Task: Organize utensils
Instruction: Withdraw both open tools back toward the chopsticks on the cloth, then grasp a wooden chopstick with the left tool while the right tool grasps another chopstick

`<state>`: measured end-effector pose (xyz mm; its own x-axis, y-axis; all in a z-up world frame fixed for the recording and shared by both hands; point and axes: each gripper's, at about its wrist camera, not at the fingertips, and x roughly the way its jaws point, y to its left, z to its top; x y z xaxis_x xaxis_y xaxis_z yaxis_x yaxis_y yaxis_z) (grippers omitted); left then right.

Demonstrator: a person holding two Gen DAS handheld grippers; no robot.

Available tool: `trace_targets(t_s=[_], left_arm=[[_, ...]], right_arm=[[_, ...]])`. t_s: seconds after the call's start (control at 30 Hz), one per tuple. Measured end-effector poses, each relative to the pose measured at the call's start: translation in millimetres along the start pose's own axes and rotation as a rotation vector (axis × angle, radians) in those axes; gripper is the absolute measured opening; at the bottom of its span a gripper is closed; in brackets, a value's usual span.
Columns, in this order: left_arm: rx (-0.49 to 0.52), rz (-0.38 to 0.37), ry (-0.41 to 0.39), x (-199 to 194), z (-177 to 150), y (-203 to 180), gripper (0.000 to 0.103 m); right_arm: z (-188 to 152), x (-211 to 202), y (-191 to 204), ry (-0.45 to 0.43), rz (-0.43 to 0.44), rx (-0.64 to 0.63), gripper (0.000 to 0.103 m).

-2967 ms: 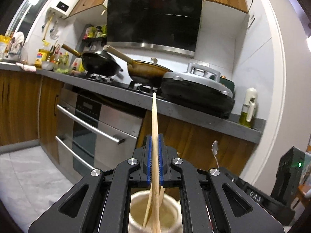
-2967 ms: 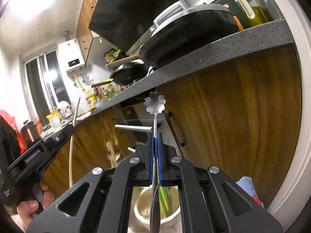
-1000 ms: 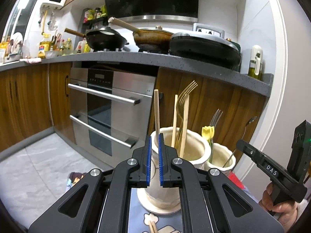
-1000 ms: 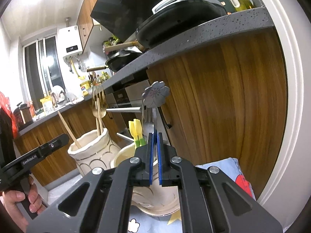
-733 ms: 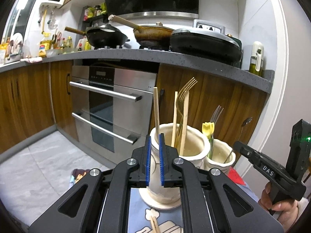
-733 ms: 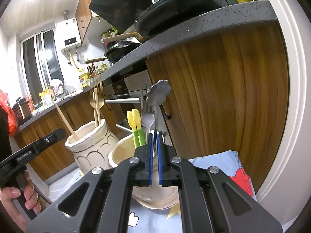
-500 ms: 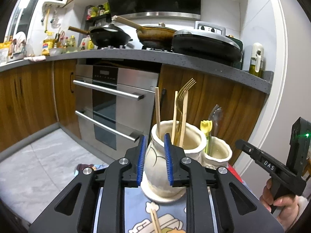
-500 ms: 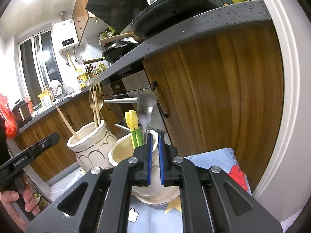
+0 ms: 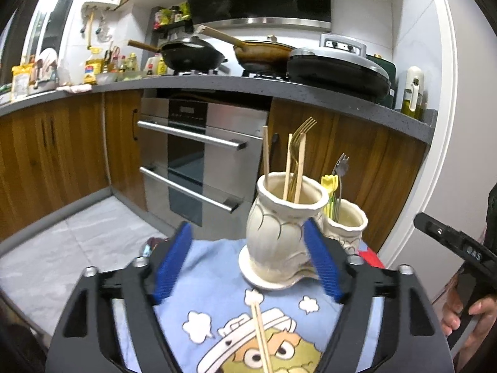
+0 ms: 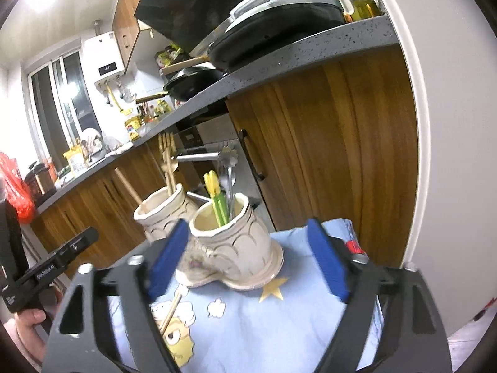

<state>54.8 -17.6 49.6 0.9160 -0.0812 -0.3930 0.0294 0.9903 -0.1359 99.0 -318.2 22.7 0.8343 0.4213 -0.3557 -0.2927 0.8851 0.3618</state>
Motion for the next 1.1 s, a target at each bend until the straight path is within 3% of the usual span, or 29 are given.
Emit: trace_targets(t_s=[0.1, 0.37, 0.8, 0.83, 0.93, 1.0, 1.1], left_arm=[[-0.004, 0.020, 0.018, -10, -6, 5, 0.085], [0.038, 0.066, 0.115, -19, -32, 7, 0.090], [0.098, 0.110, 0.345, 7, -86, -4, 0.088], [0.103, 0.112, 0.363, 10, -89, -5, 0.087], [0.117, 0.109, 0.425, 21, -98, -9, 0.064], [0.118, 0.090, 0.468, 28, -103, -10, 0.043], [0.113, 0.049, 0.495, 32, -107, -14, 0.029]], right_arm=[[-6, -8, 3, 0.017, -0.022, -0.024, 0.099], [-30, -16, 6, 0.070, -0.091, -0.065, 0.098], [-65, -4, 12, 0.168, -0.065, -0.074, 0.098], [-68, -2, 13, 0.177, -0.062, -0.079, 0.098], [-73, 1, 16, 0.193, -0.054, -0.100, 0.098], [-75, 1, 17, 0.195, -0.052, -0.110, 0.098], [-77, 2, 16, 0.194, -0.049, -0.110, 0.098]])
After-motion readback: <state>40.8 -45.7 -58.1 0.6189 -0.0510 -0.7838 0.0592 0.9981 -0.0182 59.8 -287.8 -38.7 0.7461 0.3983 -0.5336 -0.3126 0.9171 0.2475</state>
